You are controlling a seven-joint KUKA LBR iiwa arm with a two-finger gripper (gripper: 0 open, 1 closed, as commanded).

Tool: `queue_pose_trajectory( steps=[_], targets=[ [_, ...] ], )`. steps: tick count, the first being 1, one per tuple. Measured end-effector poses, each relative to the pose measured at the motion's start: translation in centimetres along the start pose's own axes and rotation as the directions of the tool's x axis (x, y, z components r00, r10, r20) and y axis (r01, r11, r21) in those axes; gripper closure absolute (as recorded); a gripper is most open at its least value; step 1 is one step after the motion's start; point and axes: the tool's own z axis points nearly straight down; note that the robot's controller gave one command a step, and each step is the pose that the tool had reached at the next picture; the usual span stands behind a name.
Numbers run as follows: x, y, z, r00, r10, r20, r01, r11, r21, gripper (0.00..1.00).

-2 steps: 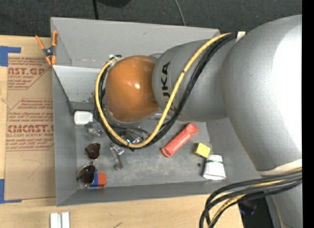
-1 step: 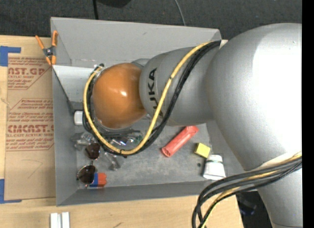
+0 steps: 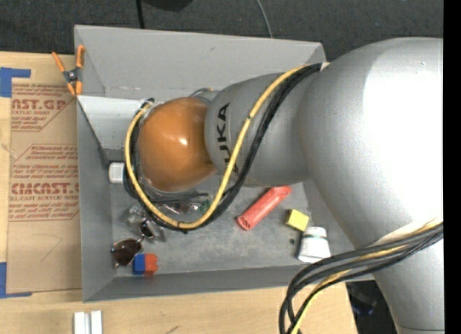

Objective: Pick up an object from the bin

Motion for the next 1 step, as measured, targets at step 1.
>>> queue_pose_trajectory(
  steps=[1],
  targets=[
    [0.00, 0.00, 0.00, 1.000, 0.000, 0.000, 0.000, 1.000, 0.000, 1.00]
  ],
)
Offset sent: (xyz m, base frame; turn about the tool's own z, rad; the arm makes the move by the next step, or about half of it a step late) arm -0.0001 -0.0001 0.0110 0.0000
